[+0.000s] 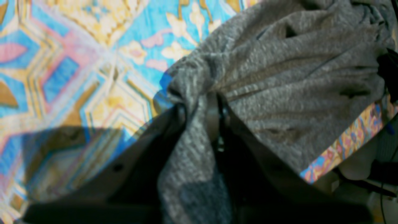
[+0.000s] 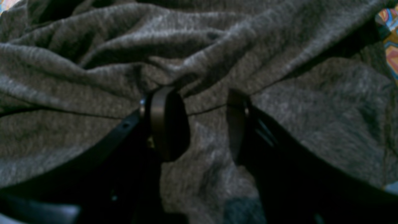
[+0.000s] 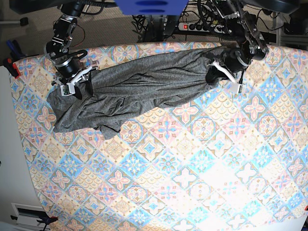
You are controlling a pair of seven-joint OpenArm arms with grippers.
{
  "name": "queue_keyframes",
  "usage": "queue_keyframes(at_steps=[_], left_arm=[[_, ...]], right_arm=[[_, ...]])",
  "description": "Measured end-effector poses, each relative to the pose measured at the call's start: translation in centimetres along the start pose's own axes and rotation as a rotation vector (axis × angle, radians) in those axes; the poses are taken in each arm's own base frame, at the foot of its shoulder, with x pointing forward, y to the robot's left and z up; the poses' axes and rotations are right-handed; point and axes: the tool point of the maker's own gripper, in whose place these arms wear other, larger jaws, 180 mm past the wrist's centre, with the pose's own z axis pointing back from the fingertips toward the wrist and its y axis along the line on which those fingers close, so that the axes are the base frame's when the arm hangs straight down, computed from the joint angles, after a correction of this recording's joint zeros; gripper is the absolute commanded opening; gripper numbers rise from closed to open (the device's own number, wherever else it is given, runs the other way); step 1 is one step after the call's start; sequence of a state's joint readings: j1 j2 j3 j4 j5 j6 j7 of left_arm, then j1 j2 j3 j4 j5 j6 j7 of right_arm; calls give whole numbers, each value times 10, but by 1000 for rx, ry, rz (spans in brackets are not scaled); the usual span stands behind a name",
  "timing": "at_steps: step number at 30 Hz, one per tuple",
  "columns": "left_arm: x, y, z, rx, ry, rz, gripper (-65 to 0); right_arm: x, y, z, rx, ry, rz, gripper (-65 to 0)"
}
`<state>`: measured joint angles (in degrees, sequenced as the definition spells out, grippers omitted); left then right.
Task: Layout the t-shirt on the table in an organized manner, then fold the t-shirt properly
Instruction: 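Hold the strip end with the left gripper and drag it taut, then carry the held strip end with the left gripper toward the right gripper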
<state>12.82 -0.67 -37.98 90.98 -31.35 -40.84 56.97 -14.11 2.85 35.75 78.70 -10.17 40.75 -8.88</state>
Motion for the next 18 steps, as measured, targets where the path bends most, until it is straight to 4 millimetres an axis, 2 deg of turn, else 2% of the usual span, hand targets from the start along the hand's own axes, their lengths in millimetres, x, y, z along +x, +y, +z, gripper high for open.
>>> queue_keyframes(at_steps=[7, 11, 14, 18], left_arm=[[51, 14, -2, 53, -47, -68, -650], [82, 14, -3, 44, -89, -120, -650], [102, 30, -6, 51, -104, -103, -650], [111, 57, -9, 68, -61, -81, -650]], right_arm=[[-1, -4, 3, -14, -2, -12, -389], [-3, -26, 14, -83, -4, -35, -389], [-8, -39, 22, -117, 17, -26, -389], [-7, -38, 20, -122, 14, -29, -389]])
